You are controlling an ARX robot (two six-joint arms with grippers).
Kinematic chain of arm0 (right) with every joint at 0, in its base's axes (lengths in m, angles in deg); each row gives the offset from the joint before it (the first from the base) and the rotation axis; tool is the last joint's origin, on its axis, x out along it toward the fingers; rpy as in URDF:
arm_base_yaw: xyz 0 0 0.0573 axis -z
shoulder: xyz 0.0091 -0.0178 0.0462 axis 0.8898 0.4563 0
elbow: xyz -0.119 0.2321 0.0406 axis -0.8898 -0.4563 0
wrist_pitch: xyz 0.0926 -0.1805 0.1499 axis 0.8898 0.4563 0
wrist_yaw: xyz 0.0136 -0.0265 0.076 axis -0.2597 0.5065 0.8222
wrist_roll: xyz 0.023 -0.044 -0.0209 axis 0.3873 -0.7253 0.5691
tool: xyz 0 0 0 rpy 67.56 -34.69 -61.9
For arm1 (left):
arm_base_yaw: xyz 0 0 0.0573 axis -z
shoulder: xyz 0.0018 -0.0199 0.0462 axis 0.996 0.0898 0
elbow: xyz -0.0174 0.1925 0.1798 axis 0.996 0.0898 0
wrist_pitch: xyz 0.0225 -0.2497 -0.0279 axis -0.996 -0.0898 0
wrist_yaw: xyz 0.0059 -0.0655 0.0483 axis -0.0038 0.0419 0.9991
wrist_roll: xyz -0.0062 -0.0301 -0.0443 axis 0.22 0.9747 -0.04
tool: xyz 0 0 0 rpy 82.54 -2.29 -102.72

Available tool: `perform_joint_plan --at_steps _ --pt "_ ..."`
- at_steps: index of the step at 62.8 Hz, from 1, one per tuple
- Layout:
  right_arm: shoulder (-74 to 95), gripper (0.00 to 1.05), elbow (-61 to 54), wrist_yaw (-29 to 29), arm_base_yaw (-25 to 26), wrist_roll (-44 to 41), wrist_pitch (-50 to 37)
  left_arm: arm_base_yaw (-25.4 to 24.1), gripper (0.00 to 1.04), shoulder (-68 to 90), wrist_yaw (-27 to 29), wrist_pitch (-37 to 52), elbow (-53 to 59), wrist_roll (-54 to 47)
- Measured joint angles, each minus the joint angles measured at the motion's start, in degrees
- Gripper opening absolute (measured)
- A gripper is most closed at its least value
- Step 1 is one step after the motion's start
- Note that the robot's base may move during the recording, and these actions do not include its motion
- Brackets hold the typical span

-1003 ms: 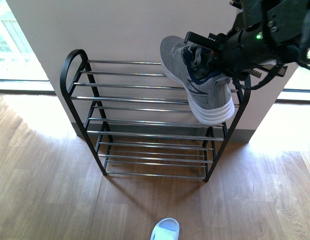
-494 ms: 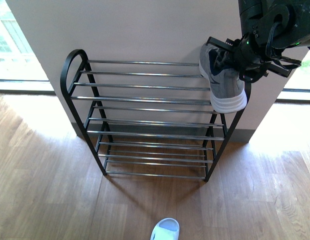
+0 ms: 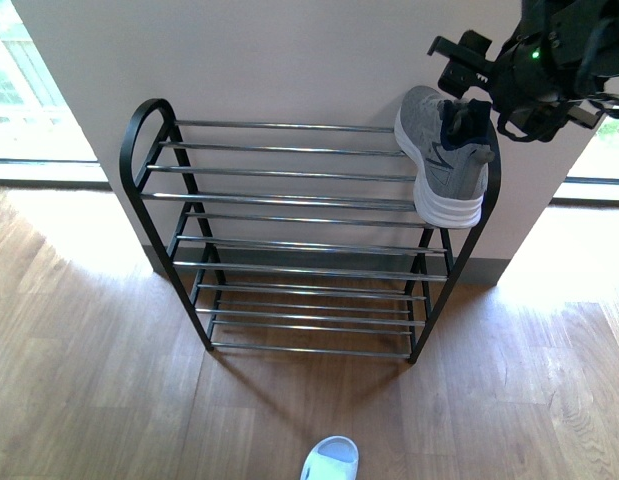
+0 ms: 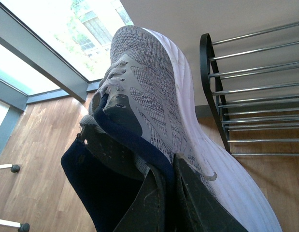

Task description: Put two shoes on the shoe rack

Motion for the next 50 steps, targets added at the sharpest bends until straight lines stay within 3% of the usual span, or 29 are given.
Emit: perform_joint_plan --at_steps 9,16,32,42,50 --pt "-15.1 0.97 -15.9 9.1 1.1 -1.8 -5.6 0.0 0.02 0.0 0.0 0.0 0.0 0.0" --pt "-29.9 0.96 -29.4 18.7 3.2 -5.0 -7.5 0.0 0.02 0.0 0.0 0.0 0.0 0.0" --pt "-56.2 0.96 -46.4 35.3 11.0 -11.4 -2.4 0.0 0.02 0.0 0.0 0.0 0.0 0.0" --pt "-68.4 0.96 -52.8 42.7 18.3 -13.3 -1.0 0.0 0.02 0.0 0.0 0.0 0.0 0.0" --pt "-72.0 0.96 -54.6 43.4 20.7 -14.3 -2.0 0.0 0.02 0.0 0.0 0.0 0.0 0.0"
